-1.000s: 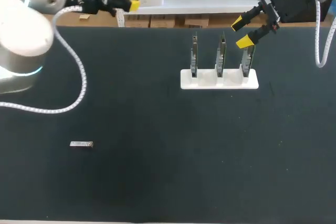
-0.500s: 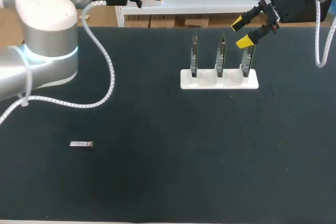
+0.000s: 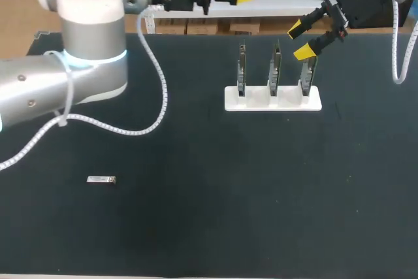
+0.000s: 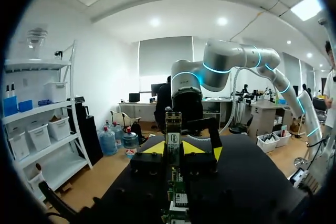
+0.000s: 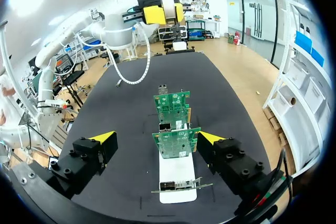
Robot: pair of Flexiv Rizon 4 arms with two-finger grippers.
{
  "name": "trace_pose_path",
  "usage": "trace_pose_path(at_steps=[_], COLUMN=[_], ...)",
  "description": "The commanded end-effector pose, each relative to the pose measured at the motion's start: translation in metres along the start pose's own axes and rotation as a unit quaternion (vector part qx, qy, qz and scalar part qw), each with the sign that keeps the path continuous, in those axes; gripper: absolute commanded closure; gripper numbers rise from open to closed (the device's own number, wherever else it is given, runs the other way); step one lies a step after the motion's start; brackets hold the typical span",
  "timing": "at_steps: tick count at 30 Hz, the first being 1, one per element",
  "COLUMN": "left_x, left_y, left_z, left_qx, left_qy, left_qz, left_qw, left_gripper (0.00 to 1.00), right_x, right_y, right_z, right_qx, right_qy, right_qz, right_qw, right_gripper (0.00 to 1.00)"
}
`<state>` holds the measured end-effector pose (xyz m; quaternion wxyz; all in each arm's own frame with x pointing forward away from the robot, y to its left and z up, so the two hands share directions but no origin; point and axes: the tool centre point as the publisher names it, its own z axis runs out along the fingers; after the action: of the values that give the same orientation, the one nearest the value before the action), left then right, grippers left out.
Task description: Pick up the optical module with the left hand, and insert it into the network port with the right hand.
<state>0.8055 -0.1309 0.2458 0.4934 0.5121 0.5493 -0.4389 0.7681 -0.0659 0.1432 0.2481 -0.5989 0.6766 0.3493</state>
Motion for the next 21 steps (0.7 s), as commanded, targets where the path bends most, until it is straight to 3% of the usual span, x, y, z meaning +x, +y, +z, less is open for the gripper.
trace_pose_path(at_steps=[1,21], left_x=[0.003,0.023], left_y=[-0.001,-0.031], left_z=[0.017,0.067], left_qx=[0.003,0.026], left_qy=[-0.003,-0.03], left_qz=[0.002,-0.03], left_qw=[1.0,0.999], left_gripper=[1.0,1.0], right_x=[0.0,0.0], right_y=[0.001,0.001], right_z=[0.0,0.0], right_qx=[0.001,0.001], right_qy=[0.0,0.0], right_qz=[0.0,0.0], right_qw=[1.0,1.0], right_gripper=[0.0,0.0])
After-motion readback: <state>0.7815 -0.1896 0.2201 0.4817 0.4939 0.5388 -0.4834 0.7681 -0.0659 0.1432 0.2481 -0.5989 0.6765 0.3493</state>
